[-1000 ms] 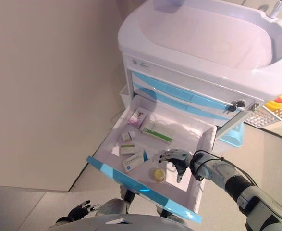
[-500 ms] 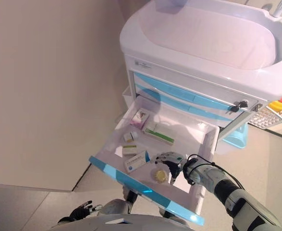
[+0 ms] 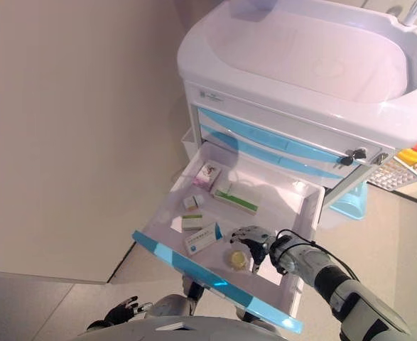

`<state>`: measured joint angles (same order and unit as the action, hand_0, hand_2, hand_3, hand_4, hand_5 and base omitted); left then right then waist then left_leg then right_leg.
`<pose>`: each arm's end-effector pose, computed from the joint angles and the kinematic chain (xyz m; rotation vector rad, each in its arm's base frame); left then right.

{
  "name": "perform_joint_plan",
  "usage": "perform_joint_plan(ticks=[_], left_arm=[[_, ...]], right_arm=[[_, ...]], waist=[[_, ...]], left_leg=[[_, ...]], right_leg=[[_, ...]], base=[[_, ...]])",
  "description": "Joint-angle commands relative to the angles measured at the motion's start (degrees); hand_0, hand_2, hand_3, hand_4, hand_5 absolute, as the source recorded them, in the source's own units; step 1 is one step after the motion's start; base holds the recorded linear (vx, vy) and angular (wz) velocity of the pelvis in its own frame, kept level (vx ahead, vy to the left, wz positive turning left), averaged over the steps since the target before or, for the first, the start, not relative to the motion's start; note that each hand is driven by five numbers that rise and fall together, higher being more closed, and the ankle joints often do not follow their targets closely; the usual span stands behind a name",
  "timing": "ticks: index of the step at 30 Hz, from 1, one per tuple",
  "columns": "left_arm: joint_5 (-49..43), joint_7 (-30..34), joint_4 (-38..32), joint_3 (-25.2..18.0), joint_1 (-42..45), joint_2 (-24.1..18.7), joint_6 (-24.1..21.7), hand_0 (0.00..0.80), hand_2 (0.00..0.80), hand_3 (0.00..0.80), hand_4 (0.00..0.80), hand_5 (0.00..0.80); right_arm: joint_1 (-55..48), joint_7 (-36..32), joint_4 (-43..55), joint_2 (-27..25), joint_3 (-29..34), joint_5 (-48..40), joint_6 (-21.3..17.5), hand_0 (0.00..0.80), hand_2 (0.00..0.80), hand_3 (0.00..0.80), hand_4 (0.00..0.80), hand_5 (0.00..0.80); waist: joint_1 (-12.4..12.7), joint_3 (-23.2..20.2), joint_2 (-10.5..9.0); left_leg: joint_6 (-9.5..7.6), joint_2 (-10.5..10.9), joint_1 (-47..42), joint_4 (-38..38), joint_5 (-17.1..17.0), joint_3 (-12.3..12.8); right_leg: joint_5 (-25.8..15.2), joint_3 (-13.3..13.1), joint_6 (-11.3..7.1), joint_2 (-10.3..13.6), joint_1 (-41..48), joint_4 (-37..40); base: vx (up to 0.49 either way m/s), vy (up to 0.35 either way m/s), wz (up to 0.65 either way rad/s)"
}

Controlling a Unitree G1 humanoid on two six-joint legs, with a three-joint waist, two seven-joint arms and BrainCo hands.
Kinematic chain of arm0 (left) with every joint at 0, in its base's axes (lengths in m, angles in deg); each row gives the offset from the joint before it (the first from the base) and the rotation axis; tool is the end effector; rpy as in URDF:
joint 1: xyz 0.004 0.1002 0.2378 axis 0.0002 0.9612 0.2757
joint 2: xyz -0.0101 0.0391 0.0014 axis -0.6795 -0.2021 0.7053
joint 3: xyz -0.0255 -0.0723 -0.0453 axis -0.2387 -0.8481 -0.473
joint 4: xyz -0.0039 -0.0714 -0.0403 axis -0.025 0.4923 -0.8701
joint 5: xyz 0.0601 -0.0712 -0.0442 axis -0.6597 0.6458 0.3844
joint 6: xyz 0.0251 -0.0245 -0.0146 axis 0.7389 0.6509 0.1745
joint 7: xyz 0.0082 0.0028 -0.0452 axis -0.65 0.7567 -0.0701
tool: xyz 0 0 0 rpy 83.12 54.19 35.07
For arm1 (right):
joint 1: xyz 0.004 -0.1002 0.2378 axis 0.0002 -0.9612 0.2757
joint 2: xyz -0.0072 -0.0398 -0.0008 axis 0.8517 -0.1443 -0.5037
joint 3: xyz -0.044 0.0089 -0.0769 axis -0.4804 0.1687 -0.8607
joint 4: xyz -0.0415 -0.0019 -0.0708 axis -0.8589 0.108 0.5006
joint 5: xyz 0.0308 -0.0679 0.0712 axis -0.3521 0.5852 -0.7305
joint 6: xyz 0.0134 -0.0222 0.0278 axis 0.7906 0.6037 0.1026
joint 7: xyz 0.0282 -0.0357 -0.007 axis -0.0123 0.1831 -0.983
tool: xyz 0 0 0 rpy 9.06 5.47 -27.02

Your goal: Open the drawer and pick up the medicine

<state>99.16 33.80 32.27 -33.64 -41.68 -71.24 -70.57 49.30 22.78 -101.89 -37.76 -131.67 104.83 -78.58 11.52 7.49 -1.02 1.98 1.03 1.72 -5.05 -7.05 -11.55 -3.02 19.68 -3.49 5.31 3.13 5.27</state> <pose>0.0529 0.2328 -0.1017 0.0082 1.1274 0.0717 0.2025 -0.1711 -0.0193 -1.4707 0.0279 1.0727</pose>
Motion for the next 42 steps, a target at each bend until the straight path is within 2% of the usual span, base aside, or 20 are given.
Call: perform_joint_plan(ticks=[1, 14, 42], left_arm=[[-2.1, 0.1, 3.3, 1.9, -3.9, -0.1, -0.9, 0.0, 0.0, 0.0, 0.0, 0.0], [-2.4, 0.0, 3.5, 2.1, -4.1, -0.3, -0.9, 0.0, 0.0, 0.0, 0.0, 0.0], [-2.6, 0.1, 4.0, 2.4, -4.2, -0.3, -1.5, 0.0, 0.0, 0.0, 0.0, 0.0]], right_arm=[[1.3, 0.3, 1.7, 0.4, -3.9, -0.3, -1.3, 0.0, 0.0, 0.0, 0.0, 0.0], [1.2, -0.9, 0.8, 1.3, -5.7, -1.0, -3.6, 0.0, 0.0, 0.0, 0.0, 0.0], [1.1, 0.9, -1.1, 2.5, -6.9, 0.0, -2.4, 0.0, 0.0, 0.0, 0.0, 0.0]], waist=[[1.8, 0.0, -1.87], [2.2, -0.2, -2.22], [2.7, -0.3, -2.3]], left_leg=[[-0.33, 2.1, 0.8, 0.0, 1.8, 1.2], [-0.41, 2.1, 0.9, 0.0, 1.8, 0.8], [-0.44, 2.2, 1.0, 0.0, 1.7, 0.4]], right_leg=[[1.2, 0.0, -0.37, 0.0, -0.9, -3.3], [1.1, 0.3, -0.38, -0.1, -0.9, -3.1], [1.1, 0.6, -0.32, -0.2, -0.8, -2.9]], base=[[0.0, 0.0, 0.0], [0.0, 0.0, 0.0], [0.001, -0.001, 0.01]])
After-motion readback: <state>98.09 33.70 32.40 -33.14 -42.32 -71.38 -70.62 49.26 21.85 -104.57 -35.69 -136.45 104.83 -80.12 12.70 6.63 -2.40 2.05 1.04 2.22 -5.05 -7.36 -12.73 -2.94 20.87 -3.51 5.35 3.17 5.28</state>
